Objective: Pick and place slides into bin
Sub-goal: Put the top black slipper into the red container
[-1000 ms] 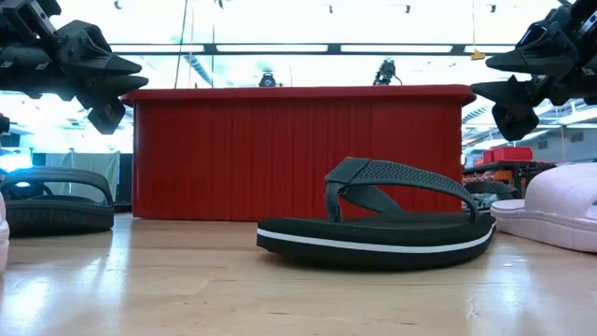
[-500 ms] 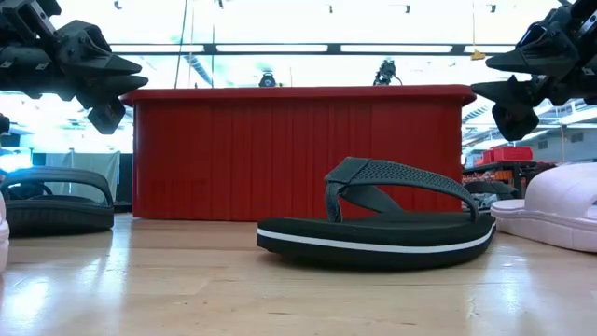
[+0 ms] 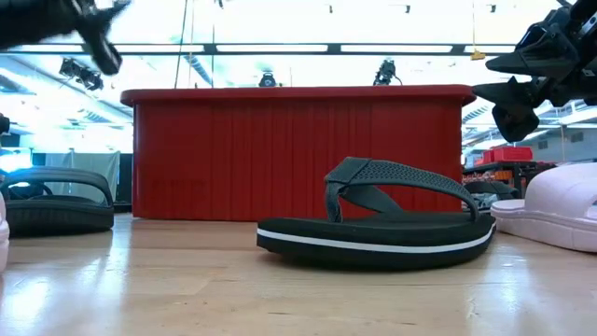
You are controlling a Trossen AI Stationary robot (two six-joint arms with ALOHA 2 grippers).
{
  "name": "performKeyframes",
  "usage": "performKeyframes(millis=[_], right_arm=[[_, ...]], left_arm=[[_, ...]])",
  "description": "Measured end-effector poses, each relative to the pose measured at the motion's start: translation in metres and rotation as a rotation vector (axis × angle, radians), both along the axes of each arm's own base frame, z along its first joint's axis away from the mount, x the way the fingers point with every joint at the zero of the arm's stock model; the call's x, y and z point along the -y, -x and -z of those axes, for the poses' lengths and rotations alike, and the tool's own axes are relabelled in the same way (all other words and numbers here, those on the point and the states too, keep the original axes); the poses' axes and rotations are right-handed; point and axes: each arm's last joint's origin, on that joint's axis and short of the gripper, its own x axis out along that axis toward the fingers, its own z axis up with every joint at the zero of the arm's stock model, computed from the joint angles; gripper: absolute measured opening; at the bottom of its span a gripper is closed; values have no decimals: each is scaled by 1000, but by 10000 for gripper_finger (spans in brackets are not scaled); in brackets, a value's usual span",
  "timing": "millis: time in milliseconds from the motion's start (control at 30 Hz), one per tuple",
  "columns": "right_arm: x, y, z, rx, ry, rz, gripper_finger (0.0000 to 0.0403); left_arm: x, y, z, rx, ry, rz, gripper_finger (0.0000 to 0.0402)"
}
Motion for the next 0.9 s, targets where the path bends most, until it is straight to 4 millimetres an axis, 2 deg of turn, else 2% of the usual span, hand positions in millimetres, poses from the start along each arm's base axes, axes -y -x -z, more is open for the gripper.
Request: performKeyframes(millis=[233,400,533,633,733,800,900], right_arm=[[0,0,0,0,0,0,180],[0,0,0,0,0,0,180],[0,0,0,-2,0,0,180],[0,0,0,-2,6,1,180],[0,0,0,-1,22,1,180],[0,0,-3,0,-44,0,180],[1,2,-19,53,-97,13,180]], left_arm=[[1,28,-52,122,-225,-107,70],[1,43,-97,36,-344,-147,63],[1,37,-129,-177,-412,-129,62],[1,27,-153,-276,-404,-105,62],[0,16,-175,-320,-412,-98,59],[0,11,-188,-318,-457,-108,58],[0,5,-204,-307,-487,-119,57]])
